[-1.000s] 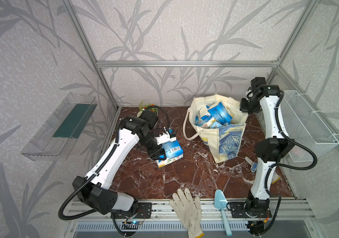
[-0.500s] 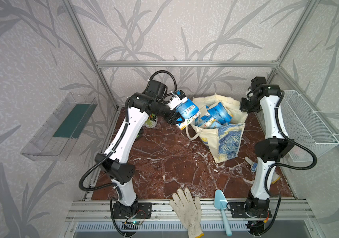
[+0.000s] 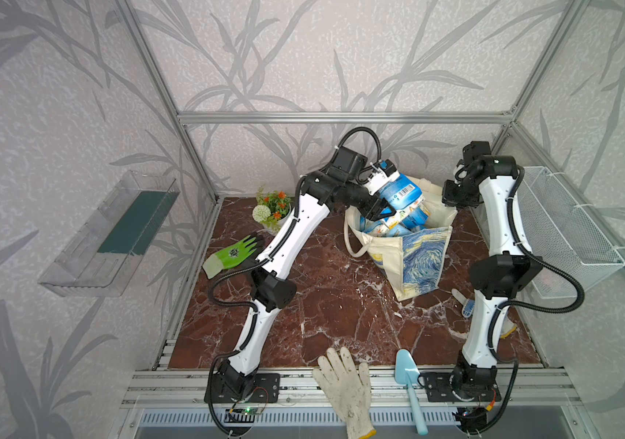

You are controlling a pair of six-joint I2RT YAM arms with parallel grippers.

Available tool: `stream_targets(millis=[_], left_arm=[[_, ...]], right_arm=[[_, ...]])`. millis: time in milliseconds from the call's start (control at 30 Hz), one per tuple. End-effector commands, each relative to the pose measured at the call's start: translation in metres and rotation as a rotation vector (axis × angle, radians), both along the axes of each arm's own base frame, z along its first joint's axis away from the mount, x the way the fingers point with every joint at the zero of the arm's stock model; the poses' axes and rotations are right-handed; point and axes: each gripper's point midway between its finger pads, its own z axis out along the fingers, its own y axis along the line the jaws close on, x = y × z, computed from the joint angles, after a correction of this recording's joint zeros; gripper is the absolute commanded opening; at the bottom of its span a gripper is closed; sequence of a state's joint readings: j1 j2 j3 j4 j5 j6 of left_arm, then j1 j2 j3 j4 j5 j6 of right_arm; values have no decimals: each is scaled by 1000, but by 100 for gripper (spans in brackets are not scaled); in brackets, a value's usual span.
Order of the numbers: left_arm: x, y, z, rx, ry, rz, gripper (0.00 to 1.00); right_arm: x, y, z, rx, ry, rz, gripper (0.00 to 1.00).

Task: Put tissues into the canvas bag
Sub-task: Place the pack of facial tissues in the canvas bag.

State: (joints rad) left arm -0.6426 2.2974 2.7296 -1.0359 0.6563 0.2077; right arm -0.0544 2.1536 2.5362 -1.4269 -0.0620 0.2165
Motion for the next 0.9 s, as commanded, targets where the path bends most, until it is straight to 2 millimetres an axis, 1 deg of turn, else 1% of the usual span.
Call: stream_targets(millis=[0,167,300,400,467,600,700,767,867], left_arm=[[7,-15,0,-34,-18,2,63],[13,-29,-25,-2,-10,17,65],[14,-40,-39,15,-17,13,69],[11,-47,-52,49,-31,1,80],[10,-50,-55,51,-22,0,89],[9,-50,-53,48,-17,2,99],[7,-46,-49,57,-29,2,99],[6,-43,-41,53,-45,4,99],[0,-39,-21,27,-69,-3,99]], right_arm=[[-8,-5,16,-15,-26,-17,11],[-7,-4,22,-7,-49,-24,12],[-5,-3,23,1,-51,-27,12],[-5,-3,22,5,-49,-29,13],[-5,-3,21,3,-47,-26,13],[-5,-4,21,-5,-48,-26,13],[-5,-5,22,-11,-50,-27,13],[-4,-5,21,-11,-50,-27,13],[-2,-5,19,-9,-48,-30,13]])
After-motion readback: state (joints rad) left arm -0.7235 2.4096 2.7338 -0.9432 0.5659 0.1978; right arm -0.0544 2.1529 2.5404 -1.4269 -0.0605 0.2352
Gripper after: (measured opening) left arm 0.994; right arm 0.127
